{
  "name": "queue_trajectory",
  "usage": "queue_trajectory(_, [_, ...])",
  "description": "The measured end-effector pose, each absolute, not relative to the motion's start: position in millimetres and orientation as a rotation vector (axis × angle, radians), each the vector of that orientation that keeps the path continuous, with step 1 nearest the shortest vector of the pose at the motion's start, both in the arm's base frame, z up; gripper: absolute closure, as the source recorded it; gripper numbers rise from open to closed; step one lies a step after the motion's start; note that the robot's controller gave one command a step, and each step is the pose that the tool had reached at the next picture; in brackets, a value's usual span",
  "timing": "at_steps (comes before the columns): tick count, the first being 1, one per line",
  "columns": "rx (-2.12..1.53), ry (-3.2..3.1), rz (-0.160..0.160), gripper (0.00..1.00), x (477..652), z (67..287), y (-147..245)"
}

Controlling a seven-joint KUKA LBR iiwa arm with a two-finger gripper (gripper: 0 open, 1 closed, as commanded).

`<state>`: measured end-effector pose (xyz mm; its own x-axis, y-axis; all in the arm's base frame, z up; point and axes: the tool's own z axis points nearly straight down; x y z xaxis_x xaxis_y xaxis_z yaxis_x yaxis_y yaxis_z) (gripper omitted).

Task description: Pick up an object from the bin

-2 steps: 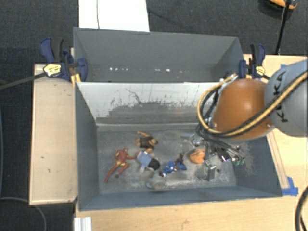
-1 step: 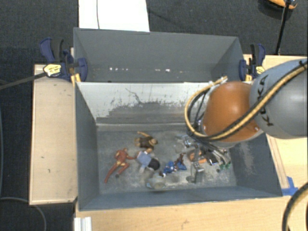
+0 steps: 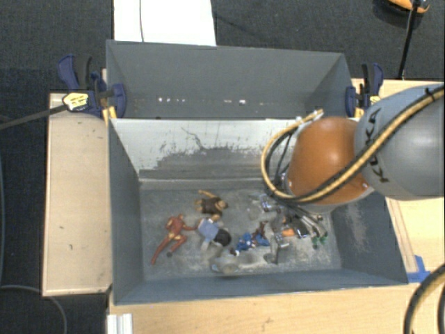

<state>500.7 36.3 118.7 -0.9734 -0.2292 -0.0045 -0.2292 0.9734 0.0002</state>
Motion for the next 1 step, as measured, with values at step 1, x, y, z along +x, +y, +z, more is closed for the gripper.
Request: queue_trajectory(1, [-0.519, 3.091, 0.0, 0.0, 510.9, 113.0, 47.7])
